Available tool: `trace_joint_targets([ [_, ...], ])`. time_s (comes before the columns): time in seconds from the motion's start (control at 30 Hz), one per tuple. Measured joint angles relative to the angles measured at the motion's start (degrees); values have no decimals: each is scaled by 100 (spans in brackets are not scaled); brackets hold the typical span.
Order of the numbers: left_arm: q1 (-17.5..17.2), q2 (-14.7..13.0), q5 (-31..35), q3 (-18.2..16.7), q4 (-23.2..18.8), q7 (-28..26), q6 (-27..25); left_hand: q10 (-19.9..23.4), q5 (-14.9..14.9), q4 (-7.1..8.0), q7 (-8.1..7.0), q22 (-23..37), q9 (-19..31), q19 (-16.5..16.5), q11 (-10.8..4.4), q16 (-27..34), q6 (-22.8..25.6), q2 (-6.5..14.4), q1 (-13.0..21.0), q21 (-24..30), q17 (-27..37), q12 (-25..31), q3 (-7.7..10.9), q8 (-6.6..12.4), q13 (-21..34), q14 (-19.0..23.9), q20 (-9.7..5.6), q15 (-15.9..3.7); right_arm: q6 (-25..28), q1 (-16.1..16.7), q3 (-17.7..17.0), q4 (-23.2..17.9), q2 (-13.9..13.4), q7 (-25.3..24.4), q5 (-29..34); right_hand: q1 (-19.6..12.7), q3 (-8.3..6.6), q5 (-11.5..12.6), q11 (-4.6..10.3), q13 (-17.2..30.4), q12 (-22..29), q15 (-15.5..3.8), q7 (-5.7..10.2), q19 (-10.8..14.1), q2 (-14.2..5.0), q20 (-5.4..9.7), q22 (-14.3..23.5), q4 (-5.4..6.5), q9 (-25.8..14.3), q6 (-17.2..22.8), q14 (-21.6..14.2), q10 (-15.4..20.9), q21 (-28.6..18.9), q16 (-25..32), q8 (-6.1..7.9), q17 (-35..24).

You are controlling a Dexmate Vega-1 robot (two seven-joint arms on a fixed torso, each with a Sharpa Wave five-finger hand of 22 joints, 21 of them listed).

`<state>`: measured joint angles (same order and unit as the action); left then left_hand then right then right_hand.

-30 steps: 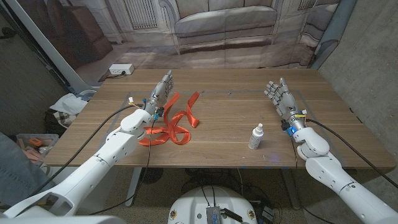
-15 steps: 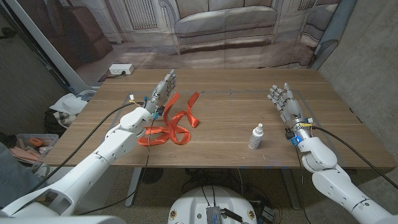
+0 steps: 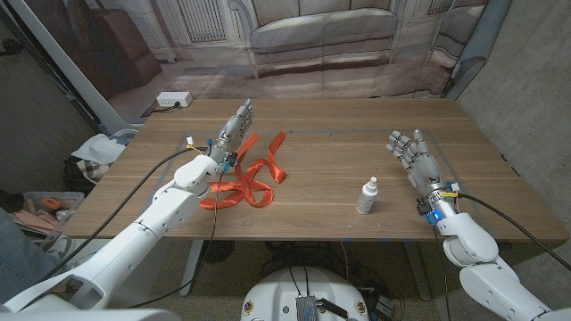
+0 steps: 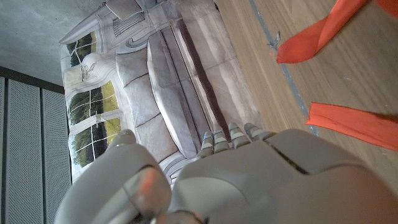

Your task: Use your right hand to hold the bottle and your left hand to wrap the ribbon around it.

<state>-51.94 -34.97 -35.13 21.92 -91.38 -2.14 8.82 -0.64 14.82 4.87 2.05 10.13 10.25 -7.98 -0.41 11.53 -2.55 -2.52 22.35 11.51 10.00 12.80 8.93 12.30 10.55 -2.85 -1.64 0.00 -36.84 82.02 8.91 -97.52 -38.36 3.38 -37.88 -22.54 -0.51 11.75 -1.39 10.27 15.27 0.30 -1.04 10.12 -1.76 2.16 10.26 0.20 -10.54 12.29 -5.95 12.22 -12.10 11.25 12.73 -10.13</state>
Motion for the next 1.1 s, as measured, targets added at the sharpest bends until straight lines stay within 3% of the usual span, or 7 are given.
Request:
trace_joint_targets([
  [0.43,25,1,165,58,-228,-119,-36,41,0,-14,8,0,0,-22,41,0,54,6,50,0,0,0,-14,0,0,61,-21,1,-469,508,-139,18,129,57,150,-51,-30,0,31,-15,0,-100,83,92,-9,8,0,-29,0,83,-131,93,0,0,0,0],
  [0.77,38,-59,256,79,-447,-206,-163,71,-21,-14,-1,0,0,-23,11,0,62,49,93,0,0,0,-14,-1,0,61,-20,1,-752,843,-218,86,244,-16,330,-97,-22,0,49,-15,-24,-117,30,163,-9,0,0,-85,1,70,-180,111,0,0,-23,-1],
  [1.1,-55,-154,215,23,-610,-252,-296,101,-21,-25,30,0,0,-1,41,0,93,52,96,0,0,0,-25,-1,-1,91,1,31,-850,1218,-442,76,489,-621,1230,-120,-30,34,123,-15,-49,-244,85,277,13,8,-14,-125,1,59,-307,141,0,0,-68,-1],
])
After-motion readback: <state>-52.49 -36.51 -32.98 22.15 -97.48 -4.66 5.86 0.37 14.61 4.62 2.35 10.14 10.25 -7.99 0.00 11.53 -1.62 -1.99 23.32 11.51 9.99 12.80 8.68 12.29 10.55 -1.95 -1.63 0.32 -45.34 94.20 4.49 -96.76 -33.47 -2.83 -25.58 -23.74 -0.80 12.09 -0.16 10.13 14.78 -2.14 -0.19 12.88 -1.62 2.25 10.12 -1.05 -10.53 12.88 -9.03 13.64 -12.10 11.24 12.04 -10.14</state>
